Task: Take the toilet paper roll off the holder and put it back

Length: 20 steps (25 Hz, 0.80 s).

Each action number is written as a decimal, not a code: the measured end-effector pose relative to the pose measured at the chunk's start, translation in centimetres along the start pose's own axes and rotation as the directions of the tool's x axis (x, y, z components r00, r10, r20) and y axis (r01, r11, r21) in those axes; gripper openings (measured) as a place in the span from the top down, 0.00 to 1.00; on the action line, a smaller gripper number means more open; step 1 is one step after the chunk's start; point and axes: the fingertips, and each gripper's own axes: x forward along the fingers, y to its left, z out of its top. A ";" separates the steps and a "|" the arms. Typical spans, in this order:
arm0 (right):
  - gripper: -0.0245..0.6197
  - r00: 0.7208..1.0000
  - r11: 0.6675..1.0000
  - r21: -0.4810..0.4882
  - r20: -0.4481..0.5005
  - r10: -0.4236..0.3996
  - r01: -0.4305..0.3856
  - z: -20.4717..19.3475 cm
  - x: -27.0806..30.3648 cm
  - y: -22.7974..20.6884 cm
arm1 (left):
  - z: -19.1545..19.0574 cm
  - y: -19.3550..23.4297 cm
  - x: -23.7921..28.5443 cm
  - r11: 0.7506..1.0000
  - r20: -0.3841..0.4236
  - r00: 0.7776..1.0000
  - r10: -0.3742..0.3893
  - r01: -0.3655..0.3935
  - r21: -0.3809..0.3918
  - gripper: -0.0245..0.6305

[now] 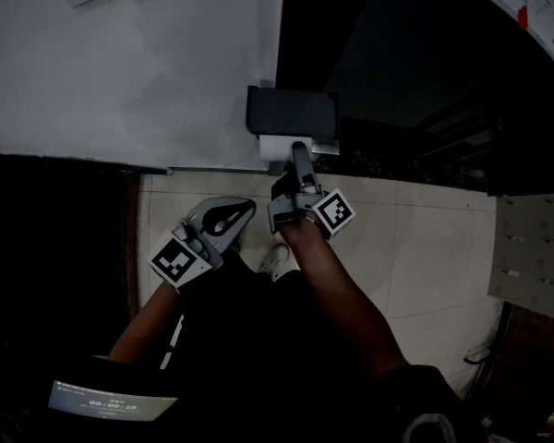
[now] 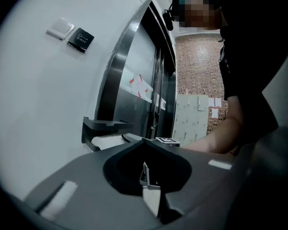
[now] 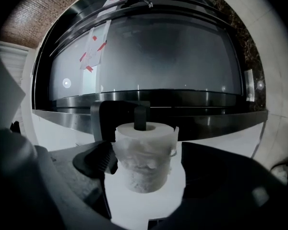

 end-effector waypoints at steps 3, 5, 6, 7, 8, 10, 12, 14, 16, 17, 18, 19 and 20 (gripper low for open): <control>0.26 1.000 1.000 -0.004 0.000 0.007 -0.007 0.7 -0.9 0.1 | 0.0 -0.2 0.2 1.000 0.001 1.000 -0.006 0.006 0.000 0.96; 0.26 1.000 0.999 -0.038 -0.011 0.007 -0.008 1.1 -1.6 0.2 | 0.0 -0.3 0.5 1.000 0.003 1.000 -0.012 0.012 0.001 0.96; 0.26 1.000 0.997 -0.072 -0.024 0.009 -0.010 1.2 -1.9 0.3 | 0.0 -0.3 0.6 1.000 0.004 1.000 -0.014 0.014 0.001 0.96; 0.26 0.999 0.993 -0.114 -0.041 0.011 -0.016 1.3 -2.2 0.4 | 0.0 -0.3 0.7 1.000 0.003 1.000 -0.016 0.016 0.001 0.96; 0.26 0.998 0.987 -0.160 -0.060 0.015 -0.025 1.4 -2.5 0.6 | 0.0 -0.4 0.7 1.000 0.003 1.000 -0.017 0.017 0.001 0.96; 0.26 0.995 0.966 -0.253 -0.094 0.030 -0.054 1.7 -3.0 1.2 | 0.1 -0.4 0.9 1.000 0.003 1.000 -0.023 0.023 0.003 0.96; 0.26 0.991 0.938 -0.334 -0.126 0.055 -0.094 1.8 -3.4 2.1 | 0.1 -0.3 1.0 1.000 0.002 1.000 -0.023 0.023 0.006 0.96; 0.26 0.986 0.906 -0.407 -0.154 0.060 -0.119 2.0 -3.9 2.7 | 0.1 -0.1 1.1 1.000 0.001 1.000 -0.019 0.019 0.006 0.96; 0.26 0.982 0.851 -0.509 -0.187 0.036 -0.128 2.2 -4.5 3.0 | 0.1 0.0 1.2 1.000 0.003 1.000 -0.017 0.017 0.009 0.96; 0.26 0.977 0.803 -0.578 -0.214 0.025 -0.147 2.0 -4.7 3.5 | 0.1 0.1 1.3 1.000 0.004 1.000 -0.017 0.016 0.012 0.96; 0.26 0.969 0.738 -0.651 -0.246 0.016 -0.177 1.7 -4.9 4.2 | 0.1 0.1 1.3 1.000 0.003 1.000 -0.015 0.015 0.014 0.96; 0.26 0.960 0.660 -0.719 -0.280 0.008 -0.215 1.3 -5.0 4.9 | 0.1 0.2 1.3 1.000 0.001 1.000 -0.014 0.014 0.015 0.96; 0.26 0.950 0.572 -0.779 -0.312 0.001 -0.257 0.8 -5.2 5.7 | 0.1 0.2 1.3 1.000 -0.001 1.000 -0.012 0.012 0.016 0.96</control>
